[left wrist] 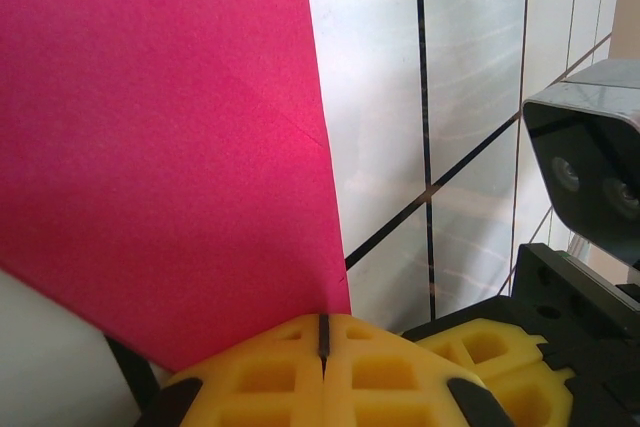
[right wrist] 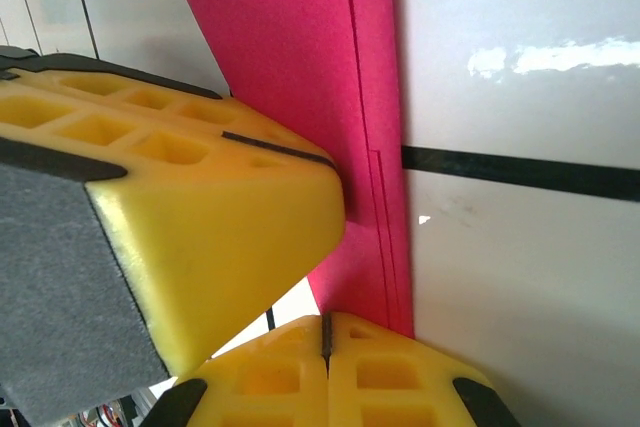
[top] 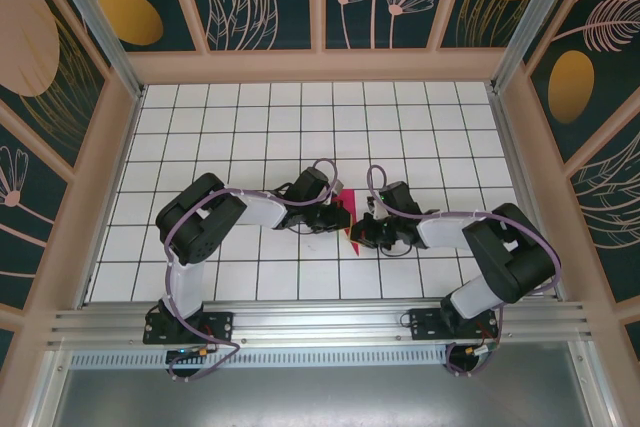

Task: Fold a paper plane with a square sheet of paper (pick it up from the middle)
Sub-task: Fold the wing for the fifth time at the center of the table.

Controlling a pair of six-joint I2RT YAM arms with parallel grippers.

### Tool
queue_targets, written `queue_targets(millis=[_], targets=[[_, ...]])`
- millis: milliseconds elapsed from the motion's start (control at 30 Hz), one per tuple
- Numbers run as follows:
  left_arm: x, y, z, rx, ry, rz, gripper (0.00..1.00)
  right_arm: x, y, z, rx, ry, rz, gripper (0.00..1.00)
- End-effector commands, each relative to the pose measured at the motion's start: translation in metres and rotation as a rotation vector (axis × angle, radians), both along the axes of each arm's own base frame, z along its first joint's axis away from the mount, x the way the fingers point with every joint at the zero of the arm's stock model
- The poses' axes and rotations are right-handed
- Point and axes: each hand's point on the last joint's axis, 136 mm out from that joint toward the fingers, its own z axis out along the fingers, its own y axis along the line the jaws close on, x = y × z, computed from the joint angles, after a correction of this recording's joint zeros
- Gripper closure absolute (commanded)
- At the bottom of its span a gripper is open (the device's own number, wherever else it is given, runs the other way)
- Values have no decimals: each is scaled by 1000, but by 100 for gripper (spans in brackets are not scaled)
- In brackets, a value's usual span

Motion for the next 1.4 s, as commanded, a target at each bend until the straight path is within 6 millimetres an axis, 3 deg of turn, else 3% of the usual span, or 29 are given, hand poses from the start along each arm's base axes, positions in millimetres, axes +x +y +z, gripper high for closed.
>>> queue_targets(millis=[0, 200, 333, 500, 633, 733, 800, 1000, 1200, 1367], targets=[[8, 29, -58, 206, -17, 75, 95, -30, -21, -27, -90, 95, 10, 97], [7, 29, -57, 201, -13, 78, 95, -8, -2, 24, 17, -33, 30, 96], [7, 29, -56, 203, -14, 77, 95, 8, 8, 40, 56, -77, 19, 95], [10, 27, -54, 195, -20, 78, 95, 7, 5, 13, 16, -16, -1, 96], [11, 26, -53, 196, -24, 80, 95, -14, -10, -22, -49, 68, -11, 97], [13, 27, -52, 200, -34, 85, 95, -31, -21, -37, -78, 112, -13, 99], [16, 29, -52, 212, -50, 94, 95, -40, -26, -43, -95, 134, -5, 100], [53, 30, -30, 145, -119, 133, 93, -63, -32, -46, -85, 164, 47, 100], [86, 35, -11, 97, -177, 145, 89, -65, -40, -48, -86, 172, 67, 100], [115, 56, -23, 160, -180, 194, 89, -64, -42, -47, -78, 170, 69, 100]])
